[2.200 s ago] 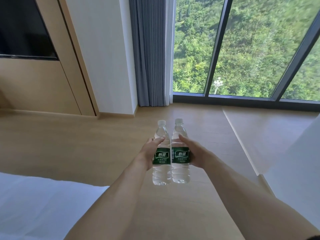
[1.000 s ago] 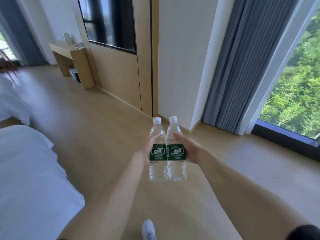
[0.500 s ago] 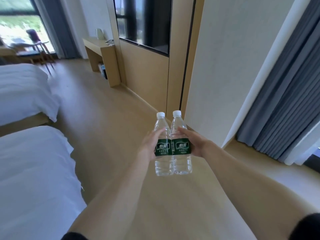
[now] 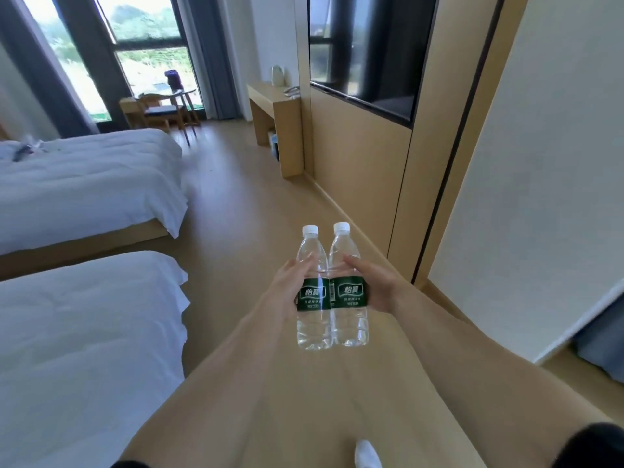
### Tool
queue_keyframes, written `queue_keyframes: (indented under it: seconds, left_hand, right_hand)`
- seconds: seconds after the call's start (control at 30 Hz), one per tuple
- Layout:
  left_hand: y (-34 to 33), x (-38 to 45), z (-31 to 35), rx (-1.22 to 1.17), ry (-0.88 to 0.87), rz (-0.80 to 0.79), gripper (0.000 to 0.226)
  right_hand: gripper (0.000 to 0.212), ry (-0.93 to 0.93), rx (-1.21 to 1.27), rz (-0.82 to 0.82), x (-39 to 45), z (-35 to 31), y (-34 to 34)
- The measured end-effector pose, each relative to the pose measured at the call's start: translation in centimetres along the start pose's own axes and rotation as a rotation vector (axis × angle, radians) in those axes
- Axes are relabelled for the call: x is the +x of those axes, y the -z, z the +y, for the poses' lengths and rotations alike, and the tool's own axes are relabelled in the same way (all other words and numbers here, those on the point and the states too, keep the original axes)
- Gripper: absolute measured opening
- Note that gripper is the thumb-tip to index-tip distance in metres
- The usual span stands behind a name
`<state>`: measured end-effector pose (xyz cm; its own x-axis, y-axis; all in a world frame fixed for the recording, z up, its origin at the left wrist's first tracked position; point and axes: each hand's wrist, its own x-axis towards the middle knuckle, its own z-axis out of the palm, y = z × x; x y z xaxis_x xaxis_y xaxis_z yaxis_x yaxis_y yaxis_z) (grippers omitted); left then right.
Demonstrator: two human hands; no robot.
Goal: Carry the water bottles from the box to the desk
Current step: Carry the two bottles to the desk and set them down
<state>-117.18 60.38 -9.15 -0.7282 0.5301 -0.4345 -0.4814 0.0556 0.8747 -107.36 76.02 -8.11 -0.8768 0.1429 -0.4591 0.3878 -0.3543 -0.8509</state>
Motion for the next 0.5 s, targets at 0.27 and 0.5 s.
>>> queue_keyframes:
  seconds: [0.27, 0.5]
  left_hand:
    - [-1.8, 12.2, 6.8, -0.076, -0.063, 0.184, 0.054]
    - [-1.1, 19.3, 11.4, -0.164, -0.078, 0.243, 0.051]
  right_hand:
    - [0.049, -0.038, -0.063, -0.144, 12.3, -9.6, 3.6]
    - [0.046, -0.056, -0.119, -0.23, 21.9, -14.8, 4.6]
